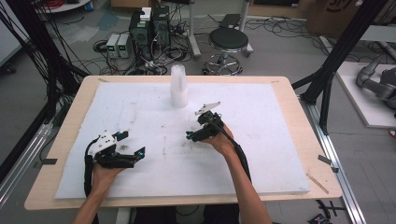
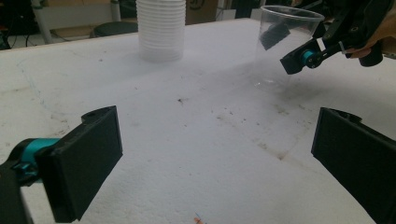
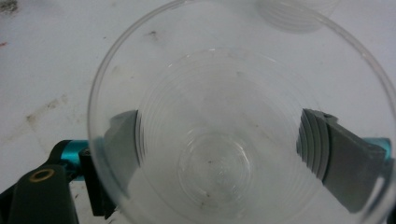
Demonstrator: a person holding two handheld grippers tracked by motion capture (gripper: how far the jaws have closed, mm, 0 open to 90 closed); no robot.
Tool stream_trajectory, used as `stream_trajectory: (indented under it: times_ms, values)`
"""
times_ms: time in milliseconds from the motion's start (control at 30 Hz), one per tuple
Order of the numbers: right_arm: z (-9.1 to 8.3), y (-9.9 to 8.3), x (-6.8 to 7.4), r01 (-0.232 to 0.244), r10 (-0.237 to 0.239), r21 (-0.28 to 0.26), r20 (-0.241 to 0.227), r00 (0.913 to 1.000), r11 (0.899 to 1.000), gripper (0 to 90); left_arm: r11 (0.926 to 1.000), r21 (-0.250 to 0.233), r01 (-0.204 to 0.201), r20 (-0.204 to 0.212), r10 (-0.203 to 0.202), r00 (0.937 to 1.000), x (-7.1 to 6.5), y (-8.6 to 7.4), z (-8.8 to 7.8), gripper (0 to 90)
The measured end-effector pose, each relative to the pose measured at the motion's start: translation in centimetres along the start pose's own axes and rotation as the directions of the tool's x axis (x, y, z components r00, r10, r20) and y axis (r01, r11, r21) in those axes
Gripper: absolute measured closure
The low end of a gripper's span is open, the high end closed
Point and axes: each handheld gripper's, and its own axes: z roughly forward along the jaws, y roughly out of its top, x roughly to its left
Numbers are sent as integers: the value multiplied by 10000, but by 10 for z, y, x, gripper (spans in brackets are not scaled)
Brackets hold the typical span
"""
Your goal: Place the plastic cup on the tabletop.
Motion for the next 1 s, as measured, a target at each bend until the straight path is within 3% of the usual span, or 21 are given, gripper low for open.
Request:
stream_trajectory:
  times_ms: [167, 333, 433, 500, 567, 600, 633, 667, 700, 800, 833, 1000]
  values:
    - [-10, -8, 1, -150, 149, -374, -10, 9999, 9992, 143, 10000, 0, -5, -5, 5, 10000, 0, 0, 0, 18]
    - [-33, -30, 4, -174, 192, -980, 176, 9997, 9950, 143, 10000, -40, -3, 17, 3, 10000, 0, 0, 0, 18]
    - [-57, -55, 4, -401, 458, -1960, 246, 9986, 9798, 143, 10000, -24, -9, 27, 9, 10000, 0, 0, 0, 18]
    - [-63, -62, 4, -413, 494, -2220, 308, 9983, 9742, 143, 10000, -21, -9, 7, 9, 10000, 0, 0, 0, 18]
    - [-77, -83, 0, -631, 789, -2834, 449, 9959, 9569, 143, 10000, 12, -5, -9, 5, 10000, 0, 0, 0, 18]
    - [-77, -83, 0, -631, 789, -2834, 449, 9959, 9569, 143, 10000, 12, -5, -9, 5, 10000, 0, 0, 0, 18]
    - [-85, -96, -3, -843, 1056, -3178, 503, 9931, 9444, 143, 10000, 28, -8, -8, 8, 10000, 0, 0, 0, 18]
    - [-85, -96, -3, -843, 1056, -3178, 503, 9931, 9444, 143, 10000, 34, 6, -4, -6, 10000, 0, 0, 0, 18]
    - [-91, -107, -6, -1097, 1331, -3419, 458, 9900, 9333, 144, 10000, 46, -37, 5, 37, 10000, 0, 0, 0, 18]
    - [-96, -116, -8, -1175, 1502, -3553, 659, 9864, 9273, 144, 10000, 61, 29, -27, -28, 10000, 0, 0, 0, 18]
    - [-100, -123, -10, -1295, 1666, -3683, 708, 9835, 9207, 144, 10000, 57, 36, -31, -36, 10000, 0, 0, 0, 18]
    - [-106, -131, -13, -1381, 1843, -3838, 863, 9791, 9131, 144, 10000, 36, 17, -23, -17, 10000, 0, 0, 0, 18]
